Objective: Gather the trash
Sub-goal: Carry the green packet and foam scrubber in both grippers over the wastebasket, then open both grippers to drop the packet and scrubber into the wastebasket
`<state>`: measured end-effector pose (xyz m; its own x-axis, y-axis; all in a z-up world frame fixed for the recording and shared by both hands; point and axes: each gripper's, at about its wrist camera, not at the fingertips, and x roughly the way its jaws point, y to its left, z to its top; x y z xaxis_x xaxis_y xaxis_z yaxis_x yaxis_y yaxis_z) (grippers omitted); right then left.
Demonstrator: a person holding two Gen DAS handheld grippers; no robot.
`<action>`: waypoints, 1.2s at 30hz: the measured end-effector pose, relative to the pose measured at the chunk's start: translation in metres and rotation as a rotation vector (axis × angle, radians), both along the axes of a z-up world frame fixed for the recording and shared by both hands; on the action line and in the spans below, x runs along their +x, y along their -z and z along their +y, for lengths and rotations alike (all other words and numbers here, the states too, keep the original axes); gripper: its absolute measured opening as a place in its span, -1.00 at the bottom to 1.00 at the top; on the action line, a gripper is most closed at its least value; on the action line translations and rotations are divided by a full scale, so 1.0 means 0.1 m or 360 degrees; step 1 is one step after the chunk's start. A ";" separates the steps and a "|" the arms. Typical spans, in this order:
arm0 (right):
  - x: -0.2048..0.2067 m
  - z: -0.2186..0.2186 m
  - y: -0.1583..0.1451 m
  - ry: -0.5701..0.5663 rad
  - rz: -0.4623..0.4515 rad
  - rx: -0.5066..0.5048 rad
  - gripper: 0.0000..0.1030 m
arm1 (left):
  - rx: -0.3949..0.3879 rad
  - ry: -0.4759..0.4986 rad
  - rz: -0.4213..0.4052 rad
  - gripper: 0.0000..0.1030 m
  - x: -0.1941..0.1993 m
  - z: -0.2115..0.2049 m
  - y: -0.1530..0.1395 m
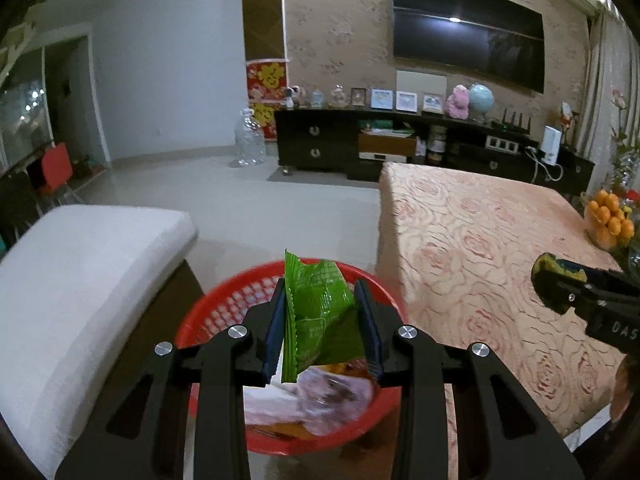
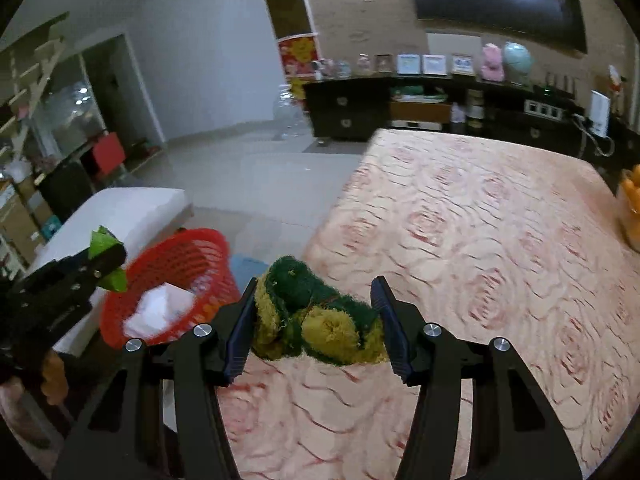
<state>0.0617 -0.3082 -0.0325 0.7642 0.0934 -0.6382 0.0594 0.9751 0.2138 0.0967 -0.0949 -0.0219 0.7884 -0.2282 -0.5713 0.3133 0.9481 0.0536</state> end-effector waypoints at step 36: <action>1.09 0.94 -0.21 -0.0566 0.0061 0.0186 0.04 | 0.0042 -0.0184 0.0150 -0.38 0.51 0.49 0.30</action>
<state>0.1706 -0.2144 -0.0115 0.6465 0.4227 -0.6351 -0.2683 0.9053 0.3293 0.1479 -0.0460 -0.0523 0.7509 -0.1230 -0.6488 0.2071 0.9768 0.0545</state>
